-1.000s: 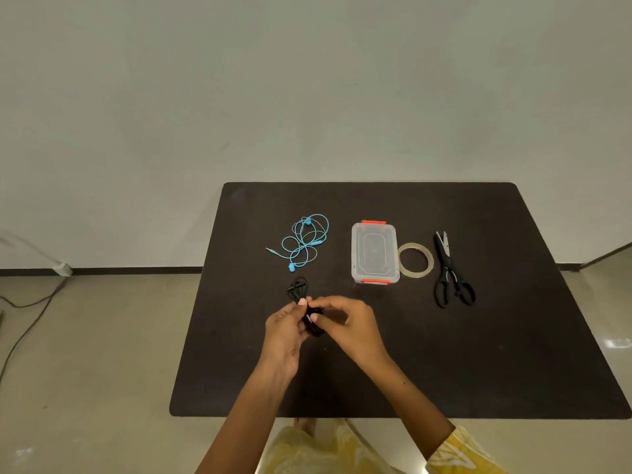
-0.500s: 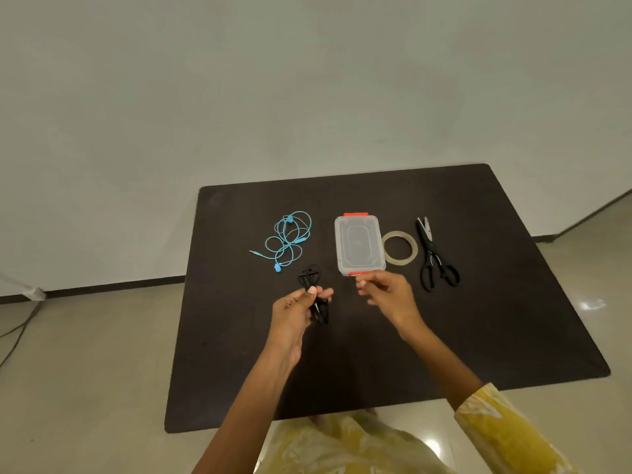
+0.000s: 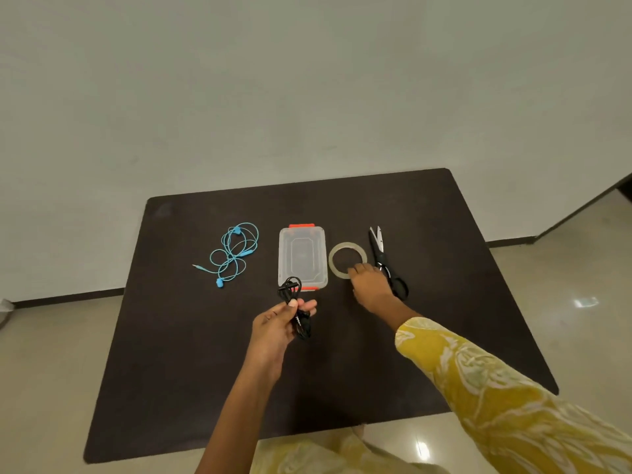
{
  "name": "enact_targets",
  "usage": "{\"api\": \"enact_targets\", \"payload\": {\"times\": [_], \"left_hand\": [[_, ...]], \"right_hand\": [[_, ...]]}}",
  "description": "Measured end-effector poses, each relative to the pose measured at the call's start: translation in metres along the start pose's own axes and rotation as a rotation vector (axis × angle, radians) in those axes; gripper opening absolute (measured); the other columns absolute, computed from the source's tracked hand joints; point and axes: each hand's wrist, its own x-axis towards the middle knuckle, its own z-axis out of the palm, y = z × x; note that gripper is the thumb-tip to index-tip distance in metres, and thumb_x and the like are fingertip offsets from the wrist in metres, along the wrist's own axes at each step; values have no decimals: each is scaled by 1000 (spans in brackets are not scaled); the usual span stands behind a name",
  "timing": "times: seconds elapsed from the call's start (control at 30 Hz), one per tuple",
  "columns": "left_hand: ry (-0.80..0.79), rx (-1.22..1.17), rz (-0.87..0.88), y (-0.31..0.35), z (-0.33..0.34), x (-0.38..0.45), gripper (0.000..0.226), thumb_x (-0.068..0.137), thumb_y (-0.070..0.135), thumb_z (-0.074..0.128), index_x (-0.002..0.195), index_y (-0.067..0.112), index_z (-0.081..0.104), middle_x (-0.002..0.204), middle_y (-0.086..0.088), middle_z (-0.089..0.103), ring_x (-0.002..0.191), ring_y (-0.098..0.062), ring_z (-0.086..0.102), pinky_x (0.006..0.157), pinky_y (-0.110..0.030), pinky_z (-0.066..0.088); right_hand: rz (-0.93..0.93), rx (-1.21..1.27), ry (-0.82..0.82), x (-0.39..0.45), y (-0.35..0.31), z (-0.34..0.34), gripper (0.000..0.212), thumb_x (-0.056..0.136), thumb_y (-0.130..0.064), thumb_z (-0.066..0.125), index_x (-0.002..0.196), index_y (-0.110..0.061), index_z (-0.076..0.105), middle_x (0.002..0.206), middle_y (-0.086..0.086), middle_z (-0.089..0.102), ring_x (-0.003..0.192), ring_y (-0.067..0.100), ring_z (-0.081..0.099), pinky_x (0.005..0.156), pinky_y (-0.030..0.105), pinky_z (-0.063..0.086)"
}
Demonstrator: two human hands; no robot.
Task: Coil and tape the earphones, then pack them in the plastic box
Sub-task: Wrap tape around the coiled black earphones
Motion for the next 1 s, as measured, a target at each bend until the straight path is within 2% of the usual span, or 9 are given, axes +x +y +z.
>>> {"api": "enact_targets", "payload": {"times": [0.2, 0.3, 0.37, 0.43, 0.6, 0.73, 0.83, 0.93, 1.0], "left_hand": [[32, 11, 33, -9, 22, -3, 24, 98, 11, 46, 109, -4, 61, 104, -13, 72, 96, -18, 69, 78, -30, 52], [32, 50, 59, -8, 24, -6, 21, 98, 13, 46, 95, 5, 65, 104, -12, 73, 99, -19, 69, 79, -30, 52], [22, 85, 67, -6, 22, -7, 21, 97, 14, 47, 91, 8, 65, 104, -10, 73, 103, -20, 68, 84, -31, 51], [15, 117, 79, -5, 20, -8, 20, 97, 14, 48, 93, 6, 65, 106, -9, 73, 107, -19, 66, 89, -31, 50], [-57, 202, 143, 1, 24, -11, 22, 98, 15, 48, 95, 9, 68, 112, -1, 71, 115, -7, 60, 100, -26, 42], [-129, 271, 176, 5, 25, -12, 25, 98, 14, 47, 100, -3, 65, 116, 0, 70, 116, -3, 58, 98, -21, 42], [-170, 257, 173, 5, 28, -15, 26, 98, 14, 47, 107, -4, 64, 115, 0, 70, 115, -6, 60, 95, -20, 45], [-187, 267, 167, 4, 29, -18, 27, 98, 16, 47, 107, -3, 64, 112, -1, 71, 113, -8, 62, 89, -16, 49], [-183, 302, 163, 3, 28, -20, 27, 98, 17, 47, 107, 0, 66, 111, -4, 72, 113, -11, 62, 94, -22, 48]], "right_hand": [[-167, -50, 24, -3, 5, 11, 32, 94, -16, 48, 124, -7, 52, 128, 15, 53, 117, 32, 51, 104, 38, 35], [-124, 293, 63, -20, 9, 0, 24, 90, -20, 52, 109, -8, 60, 115, 12, 59, 101, 32, 60, 86, 37, 47], [-64, 569, 88, -37, 11, -12, 13, 83, -20, 61, 90, -10, 66, 96, 9, 66, 81, 24, 64, 69, 30, 48], [-30, 769, 99, -53, 11, -24, 6, 78, -17, 67, 81, -12, 69, 84, 4, 69, 70, 15, 62, 64, 23, 47], [-30, 992, 71, -87, 6, -59, 11, 77, -16, 72, 88, -16, 73, 75, -14, 64, 69, -1, 62, 59, 6, 45], [-29, 1038, 111, -108, 0, -78, 15, 78, -14, 70, 92, -18, 71, 77, -9, 66, 68, 3, 63, 60, 10, 45], [-36, 1090, 130, -118, -5, -87, 33, 80, -14, 66, 108, -29, 62, 75, -5, 67, 66, 3, 61, 63, 13, 46], [-48, 1075, 113, -121, -11, -90, 41, 85, -12, 58, 123, -28, 60, 74, -2, 66, 67, 11, 62, 69, 25, 51], [-60, 1054, 98, -122, -14, -90, 40, 87, -13, 57, 124, -27, 60, 74, -5, 64, 64, 12, 63, 68, 26, 51]]}}
